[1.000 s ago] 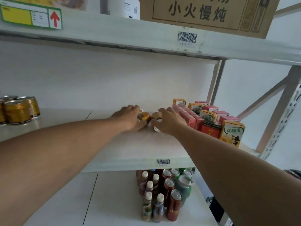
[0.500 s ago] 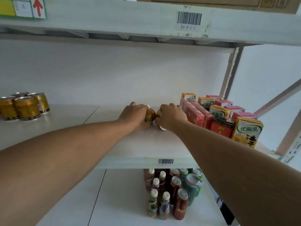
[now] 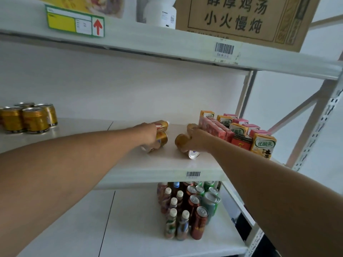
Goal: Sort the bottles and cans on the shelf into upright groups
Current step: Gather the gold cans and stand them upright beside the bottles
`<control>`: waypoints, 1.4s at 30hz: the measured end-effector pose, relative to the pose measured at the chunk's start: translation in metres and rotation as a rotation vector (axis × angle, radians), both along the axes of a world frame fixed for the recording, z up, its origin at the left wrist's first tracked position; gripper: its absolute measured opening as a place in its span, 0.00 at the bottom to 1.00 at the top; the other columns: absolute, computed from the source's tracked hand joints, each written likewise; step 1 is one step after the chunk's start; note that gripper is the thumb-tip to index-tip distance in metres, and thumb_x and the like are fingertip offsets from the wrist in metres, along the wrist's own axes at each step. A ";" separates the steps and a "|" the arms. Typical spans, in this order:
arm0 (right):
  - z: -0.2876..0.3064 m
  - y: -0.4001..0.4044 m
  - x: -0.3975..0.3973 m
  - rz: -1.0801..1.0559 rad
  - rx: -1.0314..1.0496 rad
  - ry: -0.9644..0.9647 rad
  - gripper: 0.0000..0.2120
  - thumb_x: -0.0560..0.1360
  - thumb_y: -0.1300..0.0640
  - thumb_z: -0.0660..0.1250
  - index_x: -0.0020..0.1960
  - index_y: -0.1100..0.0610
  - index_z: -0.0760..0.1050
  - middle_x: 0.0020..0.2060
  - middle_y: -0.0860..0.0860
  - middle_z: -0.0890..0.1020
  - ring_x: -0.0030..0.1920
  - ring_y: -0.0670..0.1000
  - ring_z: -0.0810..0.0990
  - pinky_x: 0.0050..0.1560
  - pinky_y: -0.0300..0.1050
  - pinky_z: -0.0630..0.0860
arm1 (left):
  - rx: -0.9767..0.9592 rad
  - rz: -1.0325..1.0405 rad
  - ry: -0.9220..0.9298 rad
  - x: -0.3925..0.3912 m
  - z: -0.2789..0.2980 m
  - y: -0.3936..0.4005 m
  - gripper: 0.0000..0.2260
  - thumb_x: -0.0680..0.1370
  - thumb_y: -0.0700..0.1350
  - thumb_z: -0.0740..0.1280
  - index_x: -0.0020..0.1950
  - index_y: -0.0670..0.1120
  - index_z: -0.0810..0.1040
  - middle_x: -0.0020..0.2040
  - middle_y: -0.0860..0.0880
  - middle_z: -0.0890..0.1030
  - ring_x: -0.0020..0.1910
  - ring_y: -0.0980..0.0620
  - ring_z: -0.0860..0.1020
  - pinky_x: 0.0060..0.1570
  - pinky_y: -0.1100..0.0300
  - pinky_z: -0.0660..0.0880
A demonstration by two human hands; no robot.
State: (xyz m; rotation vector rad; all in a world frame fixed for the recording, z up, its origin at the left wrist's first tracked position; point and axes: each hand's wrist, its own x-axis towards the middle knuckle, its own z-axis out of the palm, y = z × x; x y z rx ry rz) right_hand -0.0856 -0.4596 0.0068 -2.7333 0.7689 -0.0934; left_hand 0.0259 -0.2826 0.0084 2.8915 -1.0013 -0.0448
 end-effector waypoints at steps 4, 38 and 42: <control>-0.001 0.015 -0.012 -0.008 0.000 0.032 0.46 0.77 0.48 0.77 0.84 0.61 0.56 0.72 0.63 0.72 0.72 0.64 0.72 0.73 0.56 0.72 | -0.067 -0.015 0.076 -0.001 -0.005 0.010 0.38 0.75 0.58 0.80 0.78 0.44 0.71 0.66 0.41 0.81 0.63 0.40 0.82 0.64 0.51 0.79; -0.027 0.284 0.109 0.392 0.650 -0.575 0.33 0.71 0.49 0.84 0.70 0.52 0.73 0.57 0.49 0.81 0.54 0.50 0.81 0.45 0.41 0.76 | -0.882 0.461 0.136 0.024 -0.030 0.377 0.23 0.73 0.56 0.83 0.64 0.53 0.81 0.57 0.55 0.83 0.60 0.51 0.81 0.51 0.57 0.75; -0.036 0.321 0.129 0.411 0.655 -0.571 0.28 0.71 0.51 0.84 0.64 0.49 0.72 0.50 0.44 0.80 0.42 0.36 0.84 0.32 0.28 0.75 | -0.918 0.514 0.106 0.045 -0.037 0.410 0.27 0.73 0.54 0.83 0.69 0.51 0.80 0.63 0.51 0.84 0.63 0.49 0.81 0.61 0.53 0.76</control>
